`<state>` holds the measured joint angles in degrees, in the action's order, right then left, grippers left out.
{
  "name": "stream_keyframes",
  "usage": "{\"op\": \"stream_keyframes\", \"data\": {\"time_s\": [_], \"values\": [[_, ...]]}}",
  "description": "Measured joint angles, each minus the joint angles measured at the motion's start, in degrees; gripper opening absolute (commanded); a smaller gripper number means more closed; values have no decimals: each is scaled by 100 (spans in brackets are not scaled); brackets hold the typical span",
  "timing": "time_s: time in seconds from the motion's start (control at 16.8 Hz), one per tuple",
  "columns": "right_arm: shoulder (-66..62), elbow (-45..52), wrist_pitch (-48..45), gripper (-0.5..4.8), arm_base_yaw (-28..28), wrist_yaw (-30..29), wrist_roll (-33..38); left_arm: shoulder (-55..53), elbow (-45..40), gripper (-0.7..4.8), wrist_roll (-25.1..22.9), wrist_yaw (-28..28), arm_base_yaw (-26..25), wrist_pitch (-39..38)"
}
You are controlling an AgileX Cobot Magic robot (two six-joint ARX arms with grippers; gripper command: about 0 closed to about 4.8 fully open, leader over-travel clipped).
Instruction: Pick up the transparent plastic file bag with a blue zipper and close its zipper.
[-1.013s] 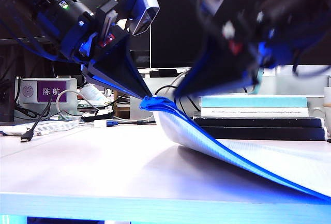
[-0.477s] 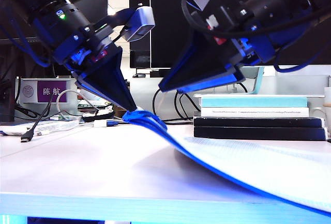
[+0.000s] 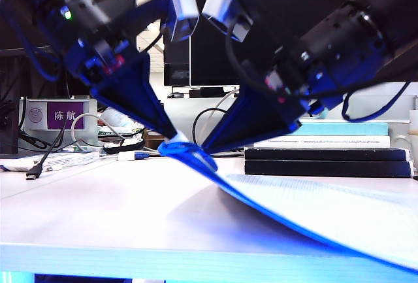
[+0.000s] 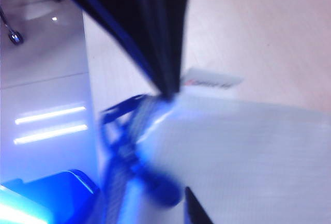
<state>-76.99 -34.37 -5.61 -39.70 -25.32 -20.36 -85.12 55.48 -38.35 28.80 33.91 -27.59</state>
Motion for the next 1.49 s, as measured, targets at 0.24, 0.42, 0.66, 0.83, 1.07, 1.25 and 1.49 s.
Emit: {"op": "stream_keyframes", "data": {"time_s": [0.24,0.42,0.66,0.83,1.07,1.25,1.49], "values": [[-216,-195,-15,199,11,2,-96,-4,284,-6,-286,76,-2,-376],[-295,-195,-4,162,13,2,-107,-7,326,-6,-304,411,0,-415],[-313,-197,-234,80,7,4,-107,-7,328,-6,-304,560,7,-372],[-313,-199,-356,140,7,-79,-83,-7,330,-6,-304,560,7,-315],[-313,-199,-221,251,11,-85,-68,-7,330,-6,-304,44,-7,-310],[-313,-199,-179,215,0,-131,-76,-7,330,-6,-299,96,-83,-304],[-313,-199,-334,209,0,-146,-94,-7,330,-6,-299,256,-79,-306]]}}
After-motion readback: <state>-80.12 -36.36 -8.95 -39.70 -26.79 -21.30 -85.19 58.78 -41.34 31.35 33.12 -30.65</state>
